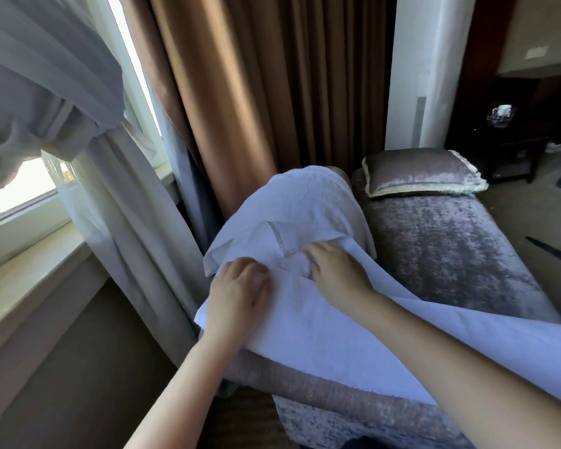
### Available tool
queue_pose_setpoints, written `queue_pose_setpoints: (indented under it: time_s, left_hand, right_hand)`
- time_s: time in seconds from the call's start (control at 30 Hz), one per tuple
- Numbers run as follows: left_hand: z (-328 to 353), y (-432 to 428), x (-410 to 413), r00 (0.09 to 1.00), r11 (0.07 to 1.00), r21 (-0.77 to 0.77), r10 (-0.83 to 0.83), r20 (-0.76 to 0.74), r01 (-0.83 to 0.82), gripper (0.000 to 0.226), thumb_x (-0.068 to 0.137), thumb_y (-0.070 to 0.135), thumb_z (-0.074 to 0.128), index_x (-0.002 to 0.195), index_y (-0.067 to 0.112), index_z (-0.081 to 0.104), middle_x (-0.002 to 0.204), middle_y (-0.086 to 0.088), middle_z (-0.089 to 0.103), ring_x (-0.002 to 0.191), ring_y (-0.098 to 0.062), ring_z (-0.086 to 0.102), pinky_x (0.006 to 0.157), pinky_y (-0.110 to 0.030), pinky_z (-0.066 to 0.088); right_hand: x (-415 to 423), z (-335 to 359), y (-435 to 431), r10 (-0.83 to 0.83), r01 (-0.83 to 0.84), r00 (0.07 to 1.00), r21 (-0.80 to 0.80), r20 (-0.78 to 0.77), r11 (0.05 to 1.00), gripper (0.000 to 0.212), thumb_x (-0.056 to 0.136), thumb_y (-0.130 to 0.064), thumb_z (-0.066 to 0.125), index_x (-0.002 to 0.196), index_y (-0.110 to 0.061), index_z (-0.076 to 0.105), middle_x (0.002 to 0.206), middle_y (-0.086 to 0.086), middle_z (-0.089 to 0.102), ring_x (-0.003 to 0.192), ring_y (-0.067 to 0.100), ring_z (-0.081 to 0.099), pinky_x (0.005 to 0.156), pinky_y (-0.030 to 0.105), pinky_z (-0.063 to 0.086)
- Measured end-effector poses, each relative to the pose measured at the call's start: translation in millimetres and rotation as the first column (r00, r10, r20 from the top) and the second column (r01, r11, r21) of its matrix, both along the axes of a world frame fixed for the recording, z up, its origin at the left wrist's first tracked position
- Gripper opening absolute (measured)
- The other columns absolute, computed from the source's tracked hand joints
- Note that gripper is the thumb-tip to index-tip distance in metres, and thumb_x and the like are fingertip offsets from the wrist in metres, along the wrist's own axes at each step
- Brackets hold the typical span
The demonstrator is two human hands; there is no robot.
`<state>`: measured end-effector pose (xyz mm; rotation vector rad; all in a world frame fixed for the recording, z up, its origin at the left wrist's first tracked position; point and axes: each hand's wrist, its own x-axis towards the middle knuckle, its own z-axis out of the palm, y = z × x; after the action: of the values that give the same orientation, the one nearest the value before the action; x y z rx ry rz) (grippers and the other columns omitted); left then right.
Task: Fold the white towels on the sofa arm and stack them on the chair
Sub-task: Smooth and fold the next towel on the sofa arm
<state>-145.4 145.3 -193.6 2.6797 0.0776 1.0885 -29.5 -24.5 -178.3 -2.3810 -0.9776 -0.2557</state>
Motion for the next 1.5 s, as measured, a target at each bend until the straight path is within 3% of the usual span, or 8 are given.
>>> queue_pose_setpoints:
  time_s: [0.17, 0.43, 0.6, 0.7, 0.83, 1.07, 1.23, 1.5]
  left_hand:
    - [-16.5, -16.5, 7.1, 0.995, 0.999, 0.043, 0.023, -0.093, -0.019, 0.031, 0.087, 0.036, 0.044, 0.105, 0.028, 0.068, 0.118, 0.009, 0.062, 0.105, -0.023, 0.053, 0.084, -0.038, 0.045]
    - [-11.3, -15.4, 6.6, 0.994, 1.0, -0.007, 0.026, -0.108, -0.027, 0.034, 0.089, 0.043, 0.042, 0.1, 0.031, 0.073, 0.111, 0.015, 0.065, 0.098, -0.016, 0.052, 0.085, -0.032, 0.04]
    - [47.6, -19.9, 44.8, 0.908, 0.876, -0.401, 0.09, -0.409, -0.267, 0.057, 0.097, 0.051, 0.044, 0.068, 0.005, 0.062, 0.07, -0.007, 0.062, 0.07, -0.024, 0.057, 0.068, -0.04, 0.045]
    - [58.6, -22.3, 69.3, 0.845, 0.853, -0.317, 0.23, -0.483, -0.414, 0.059, 0.091, 0.05, 0.056, 0.052, 0.013, 0.033, 0.049, 0.0, 0.036, 0.046, -0.017, 0.035, 0.045, -0.033, 0.022]
    - [56.9, -22.6, 85.8, 0.748, 0.846, -0.196, 0.301, -0.592, -0.495, 0.035, 0.092, 0.038, 0.055, 0.066, 0.015, 0.049, 0.072, 0.0, 0.056, 0.073, -0.019, 0.058, 0.059, -0.026, 0.036]
    - [110.8, -13.8, 61.5, 0.975, 0.598, -0.787, -0.043, -0.22, -0.151, 0.017, 0.096, 0.019, 0.053, 0.085, 0.009, 0.06, 0.072, -0.005, 0.061, 0.07, -0.021, 0.057, 0.056, -0.027, 0.035]
    - [140.4, -3.8, 34.3, 0.979, 0.695, -0.709, -0.036, -0.203, -0.121, 0.021, 0.101, 0.02, 0.049, 0.091, 0.006, 0.06, 0.068, -0.003, 0.061, 0.04, 0.002, 0.052, 0.055, -0.024, 0.04]
    - [117.6, 18.1, -10.8, 0.95, 0.639, -0.732, -0.007, -0.312, -0.236, 0.022, 0.099, 0.016, 0.053, 0.082, 0.008, 0.064, 0.068, -0.005, 0.06, 0.059, -0.016, 0.051, 0.059, -0.026, 0.041]
  right_hand:
    - [43.0, -4.7, -5.3, -0.218, 0.233, 0.968, -0.118, 0.125, 0.965, 0.048, 0.094, -0.016, 0.054, 0.14, -0.024, 0.041, 0.135, -0.002, 0.044, 0.126, 0.023, 0.037, 0.098, 0.032, 0.036]
    - [59.1, 4.8, -8.5, -0.119, 0.12, 0.975, 0.007, 0.188, 0.993, 0.007, 0.091, -0.018, 0.059, 0.094, -0.019, 0.065, 0.095, -0.004, 0.067, 0.097, 0.021, 0.056, 0.083, 0.032, 0.035]
    - [50.8, 15.3, -8.3, -0.054, 0.046, 0.986, 0.053, 0.16, 0.998, 0.01, 0.092, -0.009, 0.055, 0.098, -0.015, 0.061, 0.098, -0.001, 0.066, 0.096, 0.021, 0.058, 0.081, 0.028, 0.033]
    - [41.5, 21.0, -6.8, -0.013, -0.003, 0.992, 0.125, 0.127, 0.992, 0.017, 0.093, -0.005, 0.052, 0.106, -0.012, 0.061, 0.097, 0.001, 0.066, 0.095, 0.021, 0.057, 0.078, 0.032, 0.041]
    - [39.7, 20.5, -12.2, 0.011, -0.011, 0.994, -0.004, 0.108, 1.0, 0.025, 0.091, -0.008, 0.053, 0.114, -0.018, 0.058, 0.115, -0.005, 0.06, 0.112, 0.017, 0.05, 0.089, 0.029, 0.039]
    - [46.0, 5.8, -28.1, -0.137, 0.146, 0.986, -0.098, 0.09, 0.984, 0.039, 0.09, -0.043, 0.06, 0.122, -0.023, 0.052, 0.124, -0.006, 0.055, 0.119, 0.018, 0.047, 0.094, 0.033, 0.036]
    - [34.7, -1.9, -54.1, -0.193, 0.199, 0.975, -0.049, 0.109, 0.979, 0.021, 0.092, -0.029, 0.059, 0.109, -0.017, 0.056, 0.105, 0.004, 0.064, 0.095, 0.031, 0.062, 0.071, 0.034, 0.043]
    - [-17.1, 12.6, -107.6, -0.094, 0.006, 0.872, 0.182, 0.48, 0.983, 0.032, 0.07, 0.012, 0.07, 0.094, -0.009, 0.07, 0.088, 0.004, 0.06, 0.076, 0.015, 0.052, 0.049, 0.02, 0.032]
